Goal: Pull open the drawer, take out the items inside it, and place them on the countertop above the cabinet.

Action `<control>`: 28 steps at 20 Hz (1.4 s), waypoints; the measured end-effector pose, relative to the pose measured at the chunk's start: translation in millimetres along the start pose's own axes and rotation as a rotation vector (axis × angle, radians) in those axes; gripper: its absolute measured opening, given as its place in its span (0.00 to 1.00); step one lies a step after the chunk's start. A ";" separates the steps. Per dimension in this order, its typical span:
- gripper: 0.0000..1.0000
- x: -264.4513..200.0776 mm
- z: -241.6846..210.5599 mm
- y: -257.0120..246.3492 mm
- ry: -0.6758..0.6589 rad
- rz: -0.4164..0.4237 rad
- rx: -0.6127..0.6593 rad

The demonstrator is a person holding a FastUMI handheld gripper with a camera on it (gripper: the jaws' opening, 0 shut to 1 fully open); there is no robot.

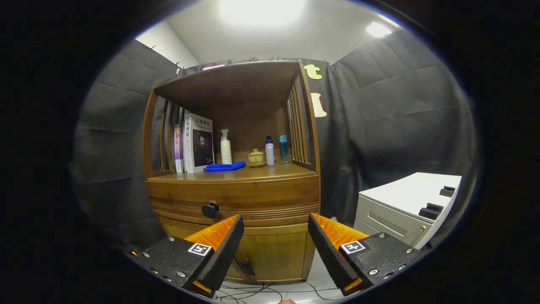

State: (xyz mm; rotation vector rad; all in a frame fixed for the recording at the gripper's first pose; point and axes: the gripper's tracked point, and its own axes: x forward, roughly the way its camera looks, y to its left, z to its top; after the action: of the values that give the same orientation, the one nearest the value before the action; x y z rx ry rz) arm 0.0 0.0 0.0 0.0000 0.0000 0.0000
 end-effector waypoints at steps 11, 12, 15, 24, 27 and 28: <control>0.95 -1.6 -5.0 1.8 0.013 0.019 0.001; 0.95 -1.5 -3.4 2.8 0.009 0.025 0.007; 0.95 0.2 -5.0 4.0 0.003 0.042 0.012; 0.95 17.3 -4.7 25.4 0.003 0.080 0.066; 0.95 37.1 -2.4 40.1 0.010 0.101 0.079; 0.95 42.5 -3.1 45.9 0.015 0.114 0.080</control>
State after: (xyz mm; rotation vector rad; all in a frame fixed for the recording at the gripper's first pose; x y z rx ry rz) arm 42.5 45.9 -3.1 0.0801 0.0150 0.1137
